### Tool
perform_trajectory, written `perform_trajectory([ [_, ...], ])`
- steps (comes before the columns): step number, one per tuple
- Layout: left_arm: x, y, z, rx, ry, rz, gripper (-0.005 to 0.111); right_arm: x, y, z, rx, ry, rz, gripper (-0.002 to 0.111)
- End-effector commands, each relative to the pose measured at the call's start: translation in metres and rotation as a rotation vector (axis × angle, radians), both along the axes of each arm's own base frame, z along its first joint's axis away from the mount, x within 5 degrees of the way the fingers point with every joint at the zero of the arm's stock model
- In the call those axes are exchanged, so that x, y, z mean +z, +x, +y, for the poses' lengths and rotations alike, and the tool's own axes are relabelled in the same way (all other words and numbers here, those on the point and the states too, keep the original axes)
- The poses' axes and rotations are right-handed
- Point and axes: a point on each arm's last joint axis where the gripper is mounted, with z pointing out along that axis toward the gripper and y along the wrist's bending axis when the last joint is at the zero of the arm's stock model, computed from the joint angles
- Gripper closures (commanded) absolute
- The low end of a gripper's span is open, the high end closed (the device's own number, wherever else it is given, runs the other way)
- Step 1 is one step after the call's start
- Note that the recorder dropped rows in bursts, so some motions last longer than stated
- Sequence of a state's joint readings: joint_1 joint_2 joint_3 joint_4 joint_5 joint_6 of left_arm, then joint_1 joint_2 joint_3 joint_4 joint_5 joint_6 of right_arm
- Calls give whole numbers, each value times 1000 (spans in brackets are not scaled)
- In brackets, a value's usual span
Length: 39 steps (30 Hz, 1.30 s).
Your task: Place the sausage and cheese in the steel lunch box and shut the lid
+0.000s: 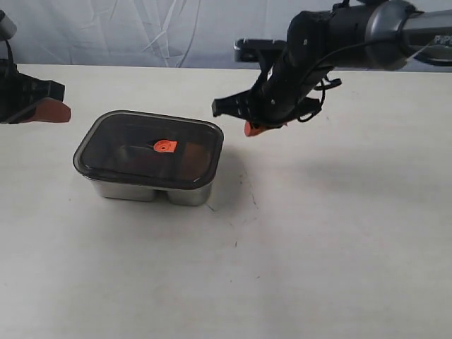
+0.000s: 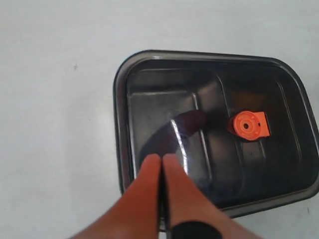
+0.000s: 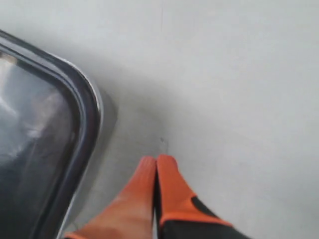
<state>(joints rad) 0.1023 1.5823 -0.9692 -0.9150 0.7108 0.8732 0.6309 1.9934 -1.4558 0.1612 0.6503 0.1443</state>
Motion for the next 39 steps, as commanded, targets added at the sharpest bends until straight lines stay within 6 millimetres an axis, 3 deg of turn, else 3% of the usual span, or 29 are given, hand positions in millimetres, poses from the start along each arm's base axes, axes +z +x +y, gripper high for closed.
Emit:
perform_trajectory([
  [1,-17,12,-6,-54,-64,97,107,45,-4,-5,-37,90,-94,109],
  [6,-22,28,-5,-53,-83,106,107,47,-9,-1,-32,132,-50,109],
  [14,-20,33,7,21,35,148,107,40,-11,7,-10,191,3,109],
  [19,-20,31,3,14,19,165,107,39,-14,16,8,213,-23,109],
  [28,-20,31,1,10,11,164,107,13,-19,35,30,205,29,109],
  [39,-42,38,-21,-43,33,191,107,29,-17,43,59,232,7,109],
])
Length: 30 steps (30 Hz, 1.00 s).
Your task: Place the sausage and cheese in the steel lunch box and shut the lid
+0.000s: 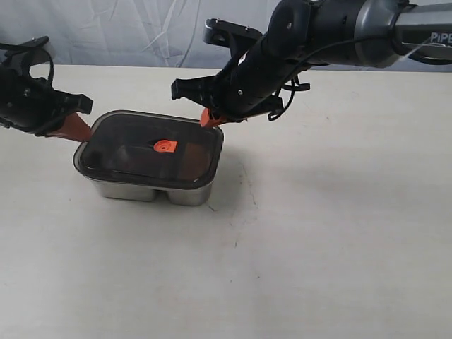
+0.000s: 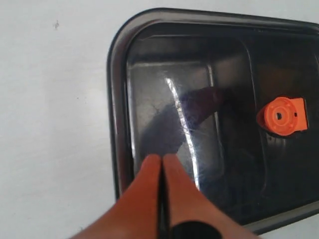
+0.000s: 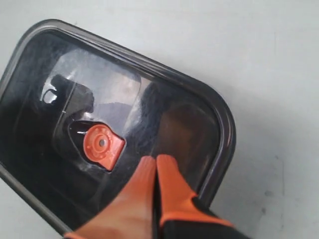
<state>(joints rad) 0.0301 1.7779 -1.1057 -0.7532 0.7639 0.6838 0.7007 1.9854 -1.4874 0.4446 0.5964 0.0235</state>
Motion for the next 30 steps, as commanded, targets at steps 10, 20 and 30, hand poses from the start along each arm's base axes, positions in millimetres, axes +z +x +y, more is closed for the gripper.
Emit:
perform_trajectory([
  [10,1,9,2,14,37,-52,107,9,4,4,31,4,-23,109],
  [20,5,13,16,54,65,-54,107,5,5,4,32,-5,-28,109],
  [30,-3,15,5,16,6,-27,107,5,5,4,33,-9,-29,109],
])
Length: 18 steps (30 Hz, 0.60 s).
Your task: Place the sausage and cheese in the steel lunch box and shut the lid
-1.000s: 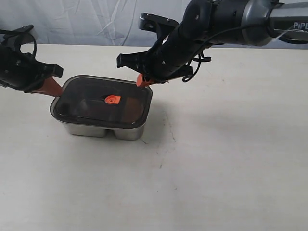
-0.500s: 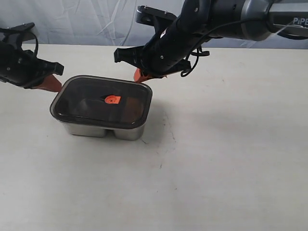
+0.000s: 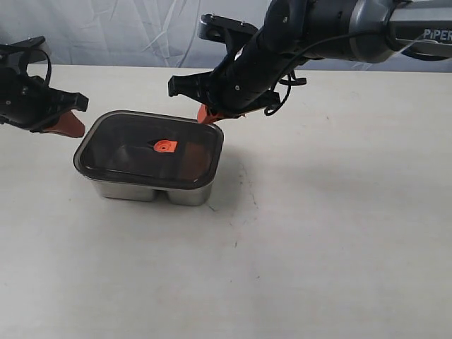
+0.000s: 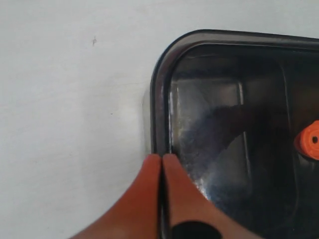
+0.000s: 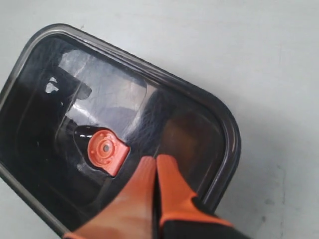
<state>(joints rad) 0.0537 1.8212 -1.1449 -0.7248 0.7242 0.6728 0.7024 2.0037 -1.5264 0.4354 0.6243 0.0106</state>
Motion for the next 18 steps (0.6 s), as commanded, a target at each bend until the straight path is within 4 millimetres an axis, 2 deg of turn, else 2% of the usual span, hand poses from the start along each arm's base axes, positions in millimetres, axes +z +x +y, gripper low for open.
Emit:
perform_trajectory([
  [1,1,1,-8,-33,-19,-3,107,3,2,0,7,1,-22,109],
  [8,-8,2,-14,-45,-24,26,107,3,2,0,12,-2,-22,109],
  [15,-7,2,-19,-63,-31,18,107,2,1,0,11,-4,-10,109],
  [18,-1,2,-18,-72,-7,-4,107,1,-1,-1,27,-19,7,109],
])
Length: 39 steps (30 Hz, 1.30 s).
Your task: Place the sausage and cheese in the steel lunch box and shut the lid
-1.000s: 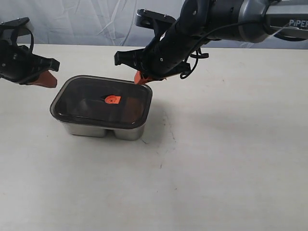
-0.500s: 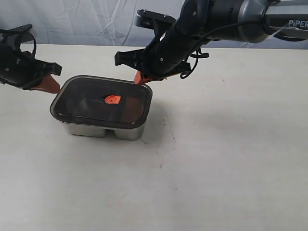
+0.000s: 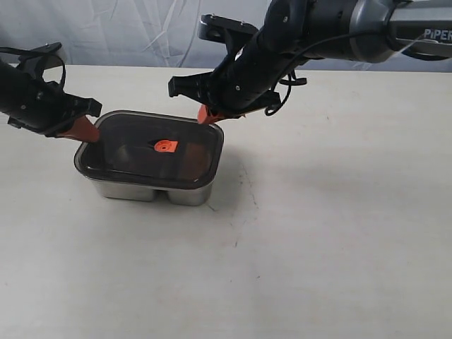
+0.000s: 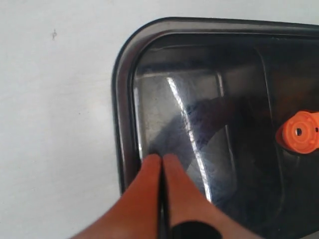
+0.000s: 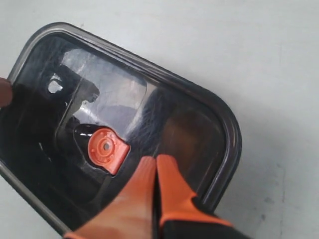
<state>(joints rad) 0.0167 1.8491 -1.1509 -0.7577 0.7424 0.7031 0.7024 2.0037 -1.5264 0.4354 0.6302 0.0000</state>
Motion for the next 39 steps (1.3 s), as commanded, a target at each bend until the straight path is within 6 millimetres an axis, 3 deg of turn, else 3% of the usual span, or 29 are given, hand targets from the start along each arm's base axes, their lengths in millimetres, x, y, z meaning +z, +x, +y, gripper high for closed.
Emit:
perform_trajectory([
  [1,10,1,1,-6,33,-32,107,1,-1,-1,19,-17,14,109],
  [7,23,2,5,6,61,-73,107,-4,0,-2,27,-45,12,109],
  [14,14,2,7,13,84,-27,107,-26,2,-1,26,-89,55,109],
  [27,6,4,3,-7,41,-16,107,-24,2,-6,48,-140,33,109],
  [34,-16,7,2,-12,26,56,107,-25,1,-6,53,-152,46,109],
  [39,-18,6,2,-14,21,67,107,-29,2,-6,52,-158,55,109],
])
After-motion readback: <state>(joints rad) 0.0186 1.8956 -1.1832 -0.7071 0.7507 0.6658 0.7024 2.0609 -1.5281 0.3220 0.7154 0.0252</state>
